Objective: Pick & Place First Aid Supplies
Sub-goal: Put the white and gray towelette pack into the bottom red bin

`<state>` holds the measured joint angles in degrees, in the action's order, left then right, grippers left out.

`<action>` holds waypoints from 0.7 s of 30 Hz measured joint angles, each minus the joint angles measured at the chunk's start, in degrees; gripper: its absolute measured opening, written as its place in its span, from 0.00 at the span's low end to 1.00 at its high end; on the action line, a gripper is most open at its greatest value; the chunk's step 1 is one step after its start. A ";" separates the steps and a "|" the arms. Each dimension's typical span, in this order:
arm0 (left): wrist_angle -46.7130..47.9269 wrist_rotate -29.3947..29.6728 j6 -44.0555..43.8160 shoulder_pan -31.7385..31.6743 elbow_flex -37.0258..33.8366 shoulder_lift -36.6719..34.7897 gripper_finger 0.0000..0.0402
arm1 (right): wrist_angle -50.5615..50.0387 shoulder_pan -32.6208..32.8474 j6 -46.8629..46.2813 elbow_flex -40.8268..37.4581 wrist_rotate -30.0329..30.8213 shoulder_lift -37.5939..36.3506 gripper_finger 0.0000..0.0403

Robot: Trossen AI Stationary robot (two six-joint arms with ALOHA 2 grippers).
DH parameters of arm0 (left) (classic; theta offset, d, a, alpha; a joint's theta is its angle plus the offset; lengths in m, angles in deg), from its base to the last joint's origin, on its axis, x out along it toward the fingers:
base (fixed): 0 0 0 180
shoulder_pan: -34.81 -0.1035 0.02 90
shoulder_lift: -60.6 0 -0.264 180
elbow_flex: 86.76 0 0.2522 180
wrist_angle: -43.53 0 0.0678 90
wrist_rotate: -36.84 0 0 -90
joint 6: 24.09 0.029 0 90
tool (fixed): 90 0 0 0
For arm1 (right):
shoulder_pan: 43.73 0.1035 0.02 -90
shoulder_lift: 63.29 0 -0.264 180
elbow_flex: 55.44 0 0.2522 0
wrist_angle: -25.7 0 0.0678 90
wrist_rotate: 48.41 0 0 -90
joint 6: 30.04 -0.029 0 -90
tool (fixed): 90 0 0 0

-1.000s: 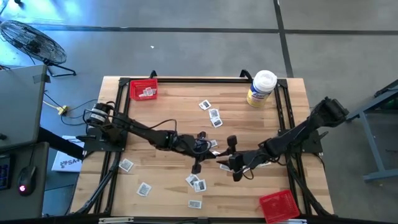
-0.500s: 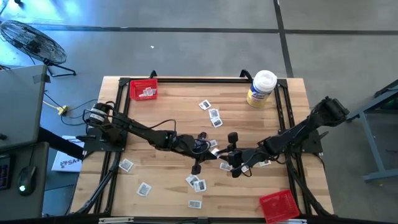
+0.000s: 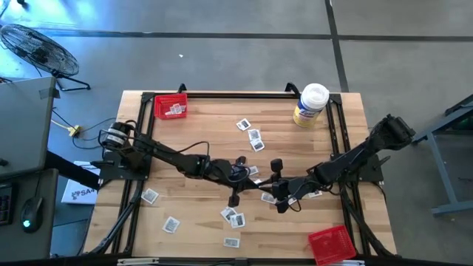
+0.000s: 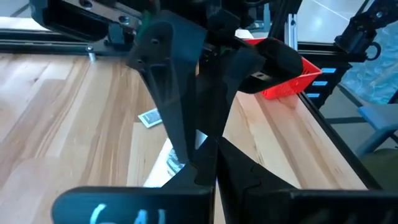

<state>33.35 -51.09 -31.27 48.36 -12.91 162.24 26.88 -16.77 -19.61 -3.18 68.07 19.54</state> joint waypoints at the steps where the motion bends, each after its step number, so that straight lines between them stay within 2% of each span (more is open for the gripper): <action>1: 0.00 0.02 0.24 -0.02 0.00 -0.13 0.00 | -0.22 0.00 -0.06 0.02 0.00 0.00 0.08; 3: -0.08 0.04 0.33 -0.02 0.00 -0.22 0.00 | -0.63 0.02 -0.12 0.02 0.00 0.00 0.02; 8: 1.37 0.09 0.44 -0.04 0.02 -1.20 0.09 | -3.56 0.16 -4.21 0.45 1.11 -0.02 0.02; 12: 3.99 0.04 0.46 -0.02 -0.02 -3.21 0.23 | -15.91 1.09 -9.53 4.65 1.18 -0.02 0.01; 14: 7.26 0.04 0.80 -0.02 0.05 -5.34 0.31 | -25.51 2.02 -13.78 8.54 0.49 -0.02 0.01; 17: 12.32 0.06 0.99 -0.02 0.11 -8.38 0.39 | -40.13 4.25 -21.39 15.24 -4.50 -0.02 0.01; 21: 17.66 0.06 0.36 -0.02 0.15 -10.83 0.44 | -56.29 7.99 -35.18 23.38 -16.64 -0.07 0.01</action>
<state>51.01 -51.03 -30.91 48.35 -12.75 151.41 -29.41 -8.78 -54.79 20.21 51.43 19.47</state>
